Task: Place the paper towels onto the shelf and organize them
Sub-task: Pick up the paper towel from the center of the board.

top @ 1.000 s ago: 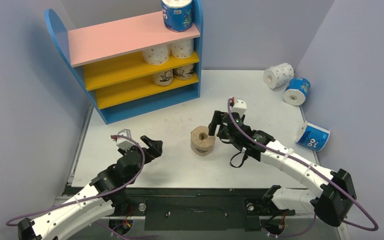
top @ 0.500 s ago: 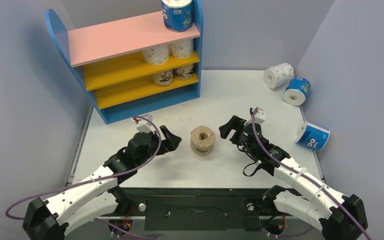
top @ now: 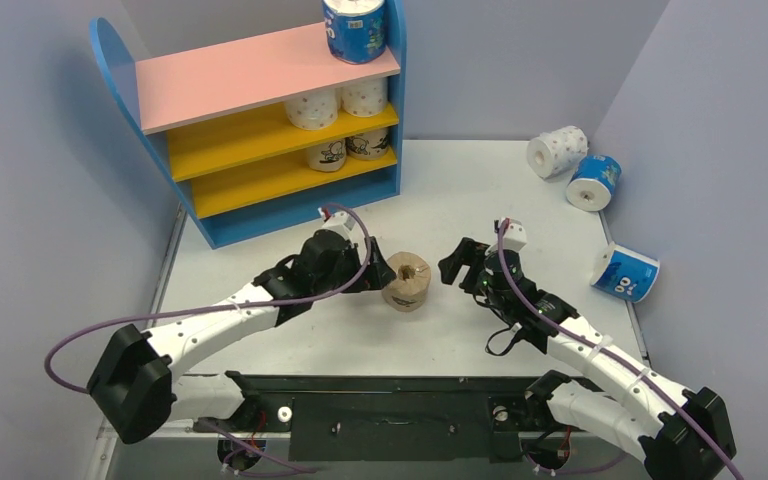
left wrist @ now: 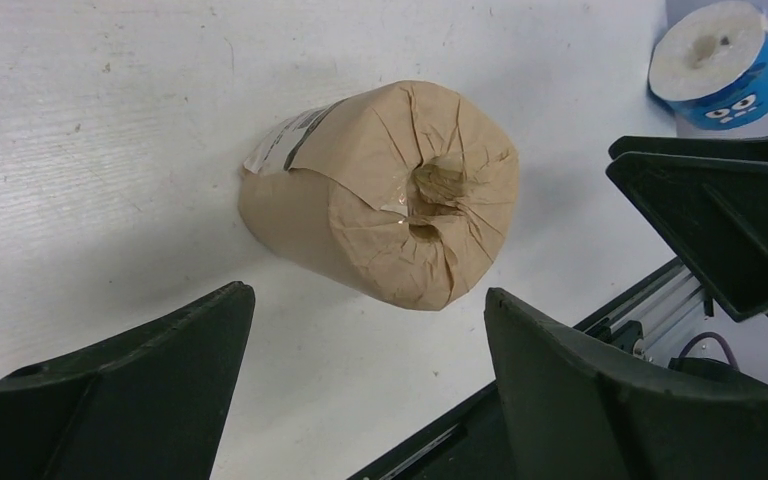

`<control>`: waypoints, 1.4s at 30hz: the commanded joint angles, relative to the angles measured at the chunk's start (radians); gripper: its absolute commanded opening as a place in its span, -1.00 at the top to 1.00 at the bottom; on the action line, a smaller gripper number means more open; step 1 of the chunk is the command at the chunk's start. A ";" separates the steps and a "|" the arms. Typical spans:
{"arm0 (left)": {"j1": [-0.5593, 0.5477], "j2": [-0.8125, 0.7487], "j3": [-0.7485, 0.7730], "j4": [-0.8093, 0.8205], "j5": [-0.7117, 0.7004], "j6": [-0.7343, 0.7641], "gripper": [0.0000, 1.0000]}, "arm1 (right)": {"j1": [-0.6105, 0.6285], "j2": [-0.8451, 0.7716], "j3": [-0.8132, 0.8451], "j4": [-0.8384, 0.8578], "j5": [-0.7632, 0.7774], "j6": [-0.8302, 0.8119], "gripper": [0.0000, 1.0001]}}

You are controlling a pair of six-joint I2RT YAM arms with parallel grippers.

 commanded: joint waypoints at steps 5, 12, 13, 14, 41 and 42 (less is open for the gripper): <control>-0.022 0.146 0.104 0.000 0.016 0.027 -0.63 | 0.021 0.009 -0.007 0.012 0.023 -0.025 -0.51; -0.025 0.219 0.144 0.003 -0.017 0.037 -0.59 | 0.021 -0.009 -0.018 -0.015 0.068 -0.041 -0.50; -0.023 0.222 0.150 0.003 -0.025 0.037 -0.59 | 0.021 -0.014 -0.017 -0.018 0.078 -0.047 -0.50; -0.023 0.228 0.152 0.007 -0.028 0.038 -0.59 | 0.021 -0.017 -0.016 -0.023 0.081 -0.051 -0.50; -0.023 0.310 0.172 0.045 -0.061 0.018 0.07 | 0.020 -0.078 -0.076 -0.012 0.230 -0.050 -0.46; -0.023 0.302 0.170 0.047 -0.065 0.016 0.14 | 0.021 -0.080 -0.082 -0.005 0.230 -0.051 -0.45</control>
